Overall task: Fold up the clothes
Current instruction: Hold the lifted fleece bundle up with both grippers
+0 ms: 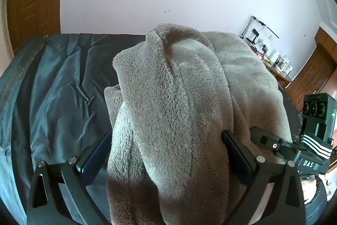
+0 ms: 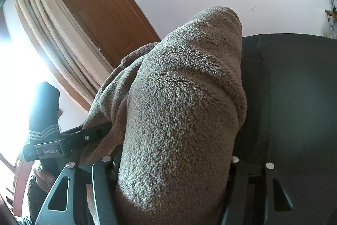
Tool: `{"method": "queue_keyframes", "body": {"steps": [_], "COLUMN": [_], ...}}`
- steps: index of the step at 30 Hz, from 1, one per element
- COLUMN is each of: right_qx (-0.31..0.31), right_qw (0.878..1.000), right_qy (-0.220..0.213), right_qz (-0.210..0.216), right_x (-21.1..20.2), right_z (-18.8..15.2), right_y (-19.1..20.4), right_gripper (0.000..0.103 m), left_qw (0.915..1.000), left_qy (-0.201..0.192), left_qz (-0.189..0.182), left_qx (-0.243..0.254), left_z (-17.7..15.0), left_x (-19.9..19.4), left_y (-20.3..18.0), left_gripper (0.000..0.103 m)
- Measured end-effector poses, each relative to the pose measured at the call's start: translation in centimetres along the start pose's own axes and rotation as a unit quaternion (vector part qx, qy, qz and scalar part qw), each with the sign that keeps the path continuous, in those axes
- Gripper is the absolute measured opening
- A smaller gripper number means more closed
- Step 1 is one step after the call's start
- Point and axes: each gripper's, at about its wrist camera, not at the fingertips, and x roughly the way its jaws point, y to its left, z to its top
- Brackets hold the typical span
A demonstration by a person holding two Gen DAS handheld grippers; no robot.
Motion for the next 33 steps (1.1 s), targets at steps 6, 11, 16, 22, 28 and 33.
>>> {"method": "queue_keyframes", "body": {"steps": [6,11,16,22,28,33], "right_qx": [-0.009,-0.020,-0.020,-0.018,-0.001,0.001], "right_qw": [1.000,1.000,0.999,1.000,1.000,1.000], "right_qy": [-0.003,-0.004,-0.005,-0.004,0.003,0.005], "right_qz": [-0.007,-0.019,-0.024,-0.023,-0.013,-0.011], "right_x": [-8.6,-11.9,-12.9,-13.2,-13.3,-13.6], "right_z": [-9.6,-13.2,-13.4,-13.4,-13.3,-13.3], "right_y": [1.3,2.0,2.9,2.1,0.7,0.0], "right_gripper": [0.063,0.063,0.063,0.063,0.066,0.067], "left_qw": [0.9985,0.9960,0.9954,0.9969,0.9985,0.9875], "left_qy": [-0.019,-0.031,-0.031,-0.027,-0.014,0.052], "left_qz": [0.036,0.052,0.055,0.049,0.053,-0.084], "left_qx": [0.036,0.065,0.071,0.054,-0.001,-0.122], "left_z": [-0.3,-0.2,-0.4,-0.7,-0.2,-0.4], "left_x": [0.2,0.5,0.4,0.4,1.0,2.8], "left_y": [-1.8,-3.4,-3.0,-1.9,-0.1,4.8], "left_gripper": [0.100,0.078,0.074,0.081,0.103,0.103]}}
